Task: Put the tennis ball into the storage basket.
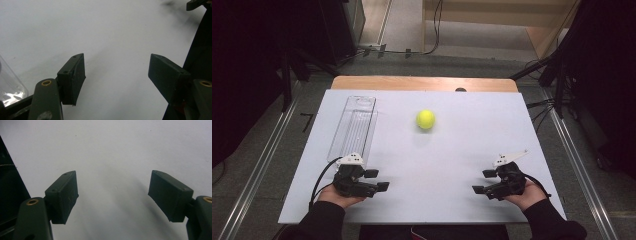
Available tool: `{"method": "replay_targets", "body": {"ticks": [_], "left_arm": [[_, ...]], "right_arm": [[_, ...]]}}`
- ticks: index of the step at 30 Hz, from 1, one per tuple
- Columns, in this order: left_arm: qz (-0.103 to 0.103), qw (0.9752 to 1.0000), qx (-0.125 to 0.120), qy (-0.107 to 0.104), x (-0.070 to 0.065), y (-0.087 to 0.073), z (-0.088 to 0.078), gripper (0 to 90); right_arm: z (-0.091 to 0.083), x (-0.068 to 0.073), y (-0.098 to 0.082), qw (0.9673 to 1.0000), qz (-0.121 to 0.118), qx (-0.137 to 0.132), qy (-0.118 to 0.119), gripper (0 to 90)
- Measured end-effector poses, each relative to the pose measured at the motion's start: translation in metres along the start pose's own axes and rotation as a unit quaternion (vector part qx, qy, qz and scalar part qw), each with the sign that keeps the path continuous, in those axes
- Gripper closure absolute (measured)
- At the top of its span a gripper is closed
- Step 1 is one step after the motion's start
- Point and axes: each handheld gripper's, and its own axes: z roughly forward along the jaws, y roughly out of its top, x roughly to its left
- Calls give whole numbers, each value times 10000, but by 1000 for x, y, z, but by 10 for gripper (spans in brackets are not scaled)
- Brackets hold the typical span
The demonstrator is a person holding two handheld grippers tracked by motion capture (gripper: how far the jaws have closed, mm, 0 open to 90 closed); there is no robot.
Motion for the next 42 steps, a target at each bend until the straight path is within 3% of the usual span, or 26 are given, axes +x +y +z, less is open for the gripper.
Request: {"method": "replay_targets", "body": {"ticks": [3,9,18,26,30,39,42], "left_arm": [[-3,10000,-9,-16,0,0,0,303],[-17,10000,-27,-49,0,1,0,303],[-151,9998,27,-97,2,3,2,303],[-127,9999,21,-44,1,4,2,295],[-391,9989,113,-245,2,7,4,279],[-204,9996,192,-39,0,9,4,278],[-294,9989,322,-158,-1,12,6,278]], "right_arm": [[0,-1,0,10000,-8,-4,20,217],[-1,-2,1,9993,227,-221,218,217],[0,-3,0,9988,377,-269,154,216],[1,-3,0,9990,352,-218,136,216],[1,-3,0,9991,366,-180,116,216],[2,-3,0,9993,313,-182,106,217],[1,-2,0,9994,278,-181,104,216]]}}
